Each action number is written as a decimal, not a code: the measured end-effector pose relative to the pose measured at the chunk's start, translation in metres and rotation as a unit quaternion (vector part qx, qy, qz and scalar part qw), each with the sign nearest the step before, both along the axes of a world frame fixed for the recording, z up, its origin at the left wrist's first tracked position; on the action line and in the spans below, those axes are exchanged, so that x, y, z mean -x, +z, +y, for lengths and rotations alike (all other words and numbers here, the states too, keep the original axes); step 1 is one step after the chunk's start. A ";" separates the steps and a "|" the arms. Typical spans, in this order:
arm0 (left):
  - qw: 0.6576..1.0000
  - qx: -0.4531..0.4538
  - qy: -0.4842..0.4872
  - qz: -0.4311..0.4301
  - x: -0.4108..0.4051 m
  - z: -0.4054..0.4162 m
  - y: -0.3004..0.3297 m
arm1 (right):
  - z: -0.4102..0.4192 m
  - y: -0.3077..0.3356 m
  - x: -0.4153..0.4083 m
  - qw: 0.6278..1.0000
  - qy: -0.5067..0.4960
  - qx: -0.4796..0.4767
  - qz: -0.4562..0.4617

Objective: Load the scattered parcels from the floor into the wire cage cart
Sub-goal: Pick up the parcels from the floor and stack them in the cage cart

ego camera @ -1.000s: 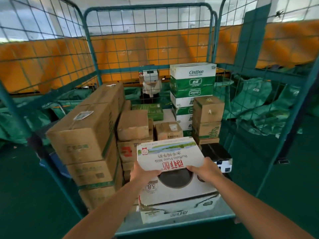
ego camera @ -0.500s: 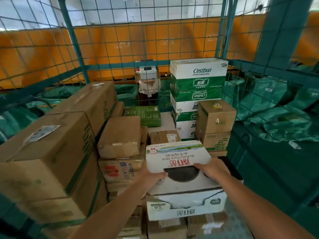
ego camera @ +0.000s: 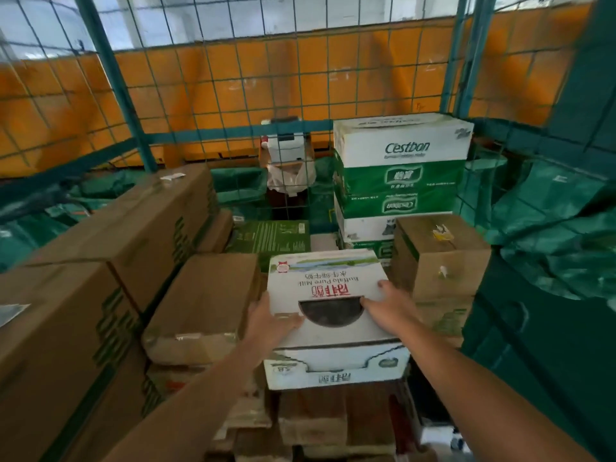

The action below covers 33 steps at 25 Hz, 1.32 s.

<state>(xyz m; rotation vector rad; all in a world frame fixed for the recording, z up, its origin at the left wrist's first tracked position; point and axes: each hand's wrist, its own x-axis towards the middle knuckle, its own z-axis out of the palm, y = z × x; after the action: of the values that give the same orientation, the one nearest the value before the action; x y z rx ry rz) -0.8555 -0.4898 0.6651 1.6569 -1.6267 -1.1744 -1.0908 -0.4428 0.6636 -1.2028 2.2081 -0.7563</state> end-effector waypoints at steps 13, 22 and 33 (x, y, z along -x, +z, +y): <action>0.972 -0.075 -0.091 -0.204 0.026 -0.129 -0.056 | -0.147 -0.095 0.018 0.977 0.133 -0.164 0.019; 0.962 -0.023 -0.151 -0.228 0.028 -0.144 -0.073 | -0.138 -0.110 0.018 0.981 0.112 -0.156 0.039; 0.929 -0.045 -0.177 -0.321 -0.002 -0.158 -0.084 | -0.160 -0.092 -0.003 0.964 0.168 -0.206 0.031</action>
<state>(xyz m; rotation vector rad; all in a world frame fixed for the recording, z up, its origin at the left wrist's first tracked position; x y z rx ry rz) -0.8530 -0.6482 0.5807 1.9970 -2.3847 -0.9146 -1.0882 -0.6026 0.5719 -1.3391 1.9986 -0.1133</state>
